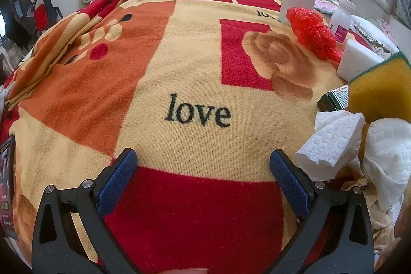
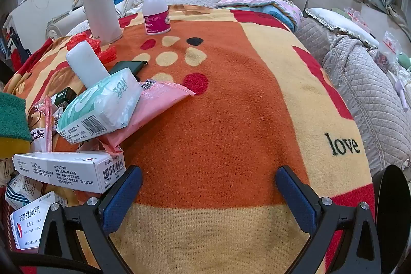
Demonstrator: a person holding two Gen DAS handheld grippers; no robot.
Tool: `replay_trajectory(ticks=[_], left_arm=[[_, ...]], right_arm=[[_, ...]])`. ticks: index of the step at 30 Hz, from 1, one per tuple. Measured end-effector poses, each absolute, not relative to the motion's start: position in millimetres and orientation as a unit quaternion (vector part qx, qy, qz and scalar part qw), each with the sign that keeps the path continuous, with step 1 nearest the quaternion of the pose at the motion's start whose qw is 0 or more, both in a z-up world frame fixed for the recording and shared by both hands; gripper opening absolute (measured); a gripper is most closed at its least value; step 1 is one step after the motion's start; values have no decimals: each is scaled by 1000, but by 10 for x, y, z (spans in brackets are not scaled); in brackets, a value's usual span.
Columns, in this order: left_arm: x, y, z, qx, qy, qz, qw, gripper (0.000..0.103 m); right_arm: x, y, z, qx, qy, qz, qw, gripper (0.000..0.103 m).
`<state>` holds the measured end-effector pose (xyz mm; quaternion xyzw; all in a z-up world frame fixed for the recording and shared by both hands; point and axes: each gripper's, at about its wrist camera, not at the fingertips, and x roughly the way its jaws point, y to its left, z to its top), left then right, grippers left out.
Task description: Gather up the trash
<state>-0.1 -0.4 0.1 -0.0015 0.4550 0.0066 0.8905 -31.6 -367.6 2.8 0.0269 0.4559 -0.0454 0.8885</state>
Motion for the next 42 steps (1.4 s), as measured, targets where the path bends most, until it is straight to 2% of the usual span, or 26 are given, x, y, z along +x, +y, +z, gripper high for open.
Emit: replay_trajectory(ticks=[12, 17, 26, 33, 42], left_arm=[[-92, 17, 48, 11, 476, 20, 879, 103], [-316, 42, 268, 1, 456, 39, 889, 102], [-790, -254, 846, -33, 391, 6, 920, 102], [-1079, -558, 1222, -21, 343, -16, 939, 102], [-1297, -708, 1400, -27, 317, -27, 948, 102]], right_arm=[[-323, -3661, 27, 29, 457, -41, 888, 103], [-554, -3731, 112, 28, 491, -29, 870, 103], [-1091, -3648, 659, 79, 426, -32, 901, 103], [-1287, -3416, 995, 73, 364, -14, 928, 103], [-1394, -3285, 1224, 53, 318, -15, 946, 103]])
